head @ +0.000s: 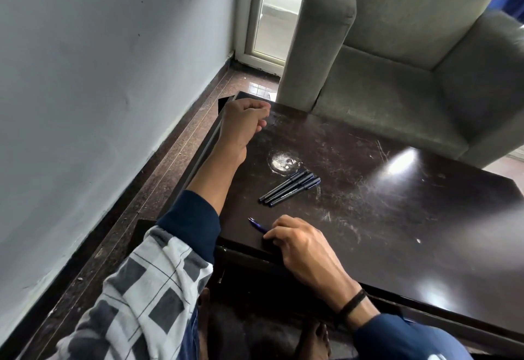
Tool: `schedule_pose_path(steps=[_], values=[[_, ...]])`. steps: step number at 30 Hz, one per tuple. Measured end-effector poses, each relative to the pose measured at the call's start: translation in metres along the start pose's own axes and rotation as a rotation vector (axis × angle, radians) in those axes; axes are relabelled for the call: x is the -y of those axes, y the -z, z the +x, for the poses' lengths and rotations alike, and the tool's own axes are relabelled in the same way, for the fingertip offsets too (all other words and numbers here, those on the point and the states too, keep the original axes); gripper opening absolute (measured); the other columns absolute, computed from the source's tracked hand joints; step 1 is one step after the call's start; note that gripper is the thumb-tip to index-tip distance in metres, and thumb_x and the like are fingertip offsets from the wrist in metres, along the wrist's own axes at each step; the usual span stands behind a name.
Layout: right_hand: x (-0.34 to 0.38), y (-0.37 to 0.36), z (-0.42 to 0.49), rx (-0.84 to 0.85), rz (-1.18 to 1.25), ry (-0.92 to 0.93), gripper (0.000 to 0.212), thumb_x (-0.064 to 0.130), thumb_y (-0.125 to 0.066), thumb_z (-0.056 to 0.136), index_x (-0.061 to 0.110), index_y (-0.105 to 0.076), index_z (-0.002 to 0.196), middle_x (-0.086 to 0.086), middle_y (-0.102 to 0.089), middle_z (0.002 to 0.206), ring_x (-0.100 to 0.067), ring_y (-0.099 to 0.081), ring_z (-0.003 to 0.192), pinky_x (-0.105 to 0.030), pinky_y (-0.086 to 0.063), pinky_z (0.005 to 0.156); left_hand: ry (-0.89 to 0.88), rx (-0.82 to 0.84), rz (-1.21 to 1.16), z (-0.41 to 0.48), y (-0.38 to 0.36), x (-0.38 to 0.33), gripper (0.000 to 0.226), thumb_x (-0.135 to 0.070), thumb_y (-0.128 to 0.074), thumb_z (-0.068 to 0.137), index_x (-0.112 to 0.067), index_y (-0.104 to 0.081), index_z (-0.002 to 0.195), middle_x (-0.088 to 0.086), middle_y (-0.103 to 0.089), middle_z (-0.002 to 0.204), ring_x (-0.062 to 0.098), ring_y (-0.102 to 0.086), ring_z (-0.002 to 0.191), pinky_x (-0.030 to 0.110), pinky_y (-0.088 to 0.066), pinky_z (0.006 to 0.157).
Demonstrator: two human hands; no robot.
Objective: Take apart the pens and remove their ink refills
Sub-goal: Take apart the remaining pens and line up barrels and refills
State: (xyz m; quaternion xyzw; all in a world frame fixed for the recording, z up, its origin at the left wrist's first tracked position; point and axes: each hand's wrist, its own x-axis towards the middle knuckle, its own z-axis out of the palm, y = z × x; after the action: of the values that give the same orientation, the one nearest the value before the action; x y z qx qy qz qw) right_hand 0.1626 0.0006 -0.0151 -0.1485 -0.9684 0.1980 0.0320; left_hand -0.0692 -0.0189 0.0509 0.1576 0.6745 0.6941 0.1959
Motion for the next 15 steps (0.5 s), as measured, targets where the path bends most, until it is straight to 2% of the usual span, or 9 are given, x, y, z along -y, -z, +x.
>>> schedule_pose_path(steps=[3, 5, 10, 15], values=[[0.008, -0.003, 0.014, -0.009, 0.025, -0.006, 0.023, 0.008, -0.063, 0.093, 0.023, -0.079, 0.101, 0.012, -0.066, 0.101, -0.014, -0.064, 0.095, -0.02, -0.049, 0.083, 0.0, 0.008, 0.002, 0.001, -0.001, 0.001, 0.011, -0.011, -0.066, 0.093, -0.016, -0.076, 0.094, 0.005, -0.076, 0.091, 0.011, -0.068, 0.075, 0.02, -0.055, 0.067], [0.017, -0.007, 0.026, -0.035, 0.064, -0.061, 0.023, 0.009, -0.063, 0.094, 0.021, -0.079, 0.104, 0.009, -0.065, 0.103, -0.015, -0.065, 0.095, -0.019, -0.045, 0.081, -0.002, 0.01, 0.001, 0.001, -0.001, 0.001, 0.012, -0.011, -0.066, 0.092, -0.018, -0.076, 0.092, 0.004, -0.076, 0.09, 0.011, -0.068, 0.075, 0.02, -0.055, 0.067], [0.042, -0.02, 0.057, -0.148, 0.182, -0.279, 0.021, 0.017, -0.06, 0.098, 0.017, -0.076, 0.112, 0.003, -0.059, 0.109, -0.022, -0.063, 0.097, -0.025, -0.04, 0.077, -0.011, 0.001, 0.012, 0.0, 0.0, 0.001, 0.012, -0.013, -0.065, 0.094, -0.021, -0.074, 0.092, -0.001, -0.075, 0.089, 0.01, -0.069, 0.077, 0.021, -0.057, 0.072], [0.059, -0.03, 0.078, -0.256, 0.172, -0.381, 0.021, 0.009, -0.057, 0.098, 0.008, -0.072, 0.113, -0.007, -0.056, 0.114, -0.032, -0.064, 0.095, -0.038, -0.052, 0.08, -0.018, -0.001, 0.021, 0.001, 0.001, 0.001, 0.013, -0.014, -0.065, 0.095, -0.023, -0.074, 0.092, -0.004, -0.074, 0.088, 0.009, -0.069, 0.077, 0.02, -0.057, 0.072]])
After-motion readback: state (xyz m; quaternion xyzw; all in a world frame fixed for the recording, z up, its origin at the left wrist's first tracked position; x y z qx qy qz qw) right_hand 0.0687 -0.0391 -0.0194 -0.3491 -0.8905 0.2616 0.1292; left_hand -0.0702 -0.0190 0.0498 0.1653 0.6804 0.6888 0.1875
